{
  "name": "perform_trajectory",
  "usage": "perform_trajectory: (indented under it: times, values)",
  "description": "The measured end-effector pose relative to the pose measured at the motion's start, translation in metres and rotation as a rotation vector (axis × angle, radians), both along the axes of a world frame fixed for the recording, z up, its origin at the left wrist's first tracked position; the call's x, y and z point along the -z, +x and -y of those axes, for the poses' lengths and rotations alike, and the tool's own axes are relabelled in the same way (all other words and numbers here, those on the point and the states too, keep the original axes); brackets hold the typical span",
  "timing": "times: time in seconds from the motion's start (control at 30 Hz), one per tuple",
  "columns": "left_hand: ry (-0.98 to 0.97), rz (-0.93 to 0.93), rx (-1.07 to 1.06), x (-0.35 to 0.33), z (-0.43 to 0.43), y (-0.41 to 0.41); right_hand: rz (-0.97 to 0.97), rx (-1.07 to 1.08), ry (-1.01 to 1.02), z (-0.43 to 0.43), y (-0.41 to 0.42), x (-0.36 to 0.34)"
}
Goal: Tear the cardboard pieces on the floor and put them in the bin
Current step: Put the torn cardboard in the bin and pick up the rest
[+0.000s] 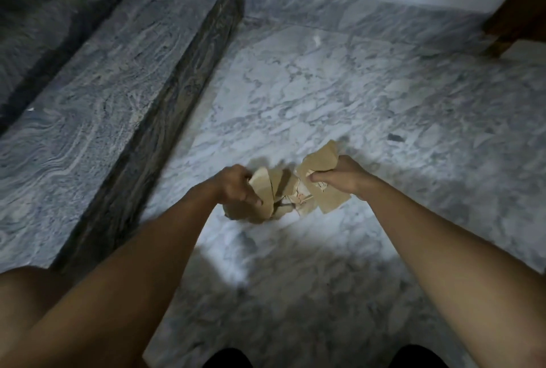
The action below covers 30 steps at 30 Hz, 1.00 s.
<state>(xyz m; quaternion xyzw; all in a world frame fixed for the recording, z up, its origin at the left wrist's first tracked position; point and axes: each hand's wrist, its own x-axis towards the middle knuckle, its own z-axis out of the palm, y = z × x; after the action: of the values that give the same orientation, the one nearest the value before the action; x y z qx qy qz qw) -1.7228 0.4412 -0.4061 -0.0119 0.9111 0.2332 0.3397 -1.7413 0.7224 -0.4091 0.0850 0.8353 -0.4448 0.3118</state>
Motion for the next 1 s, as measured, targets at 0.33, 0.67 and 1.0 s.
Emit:
perform_trajectory:
  times: [0.33,0.67,1.0]
  values:
    - [-0.003,-0.066,0.048,0.039,-0.026,0.063,-0.071,0.074,0.072,0.040,-0.002,0.024]
    - [0.056,0.076,0.013,0.049,0.022,0.060,-0.111,-0.643,0.485,0.097,-0.033,0.034]
    - [0.078,-0.005,-0.080,0.045,0.051,0.055,-0.250,-0.419,0.184,0.089,-0.016,0.029]
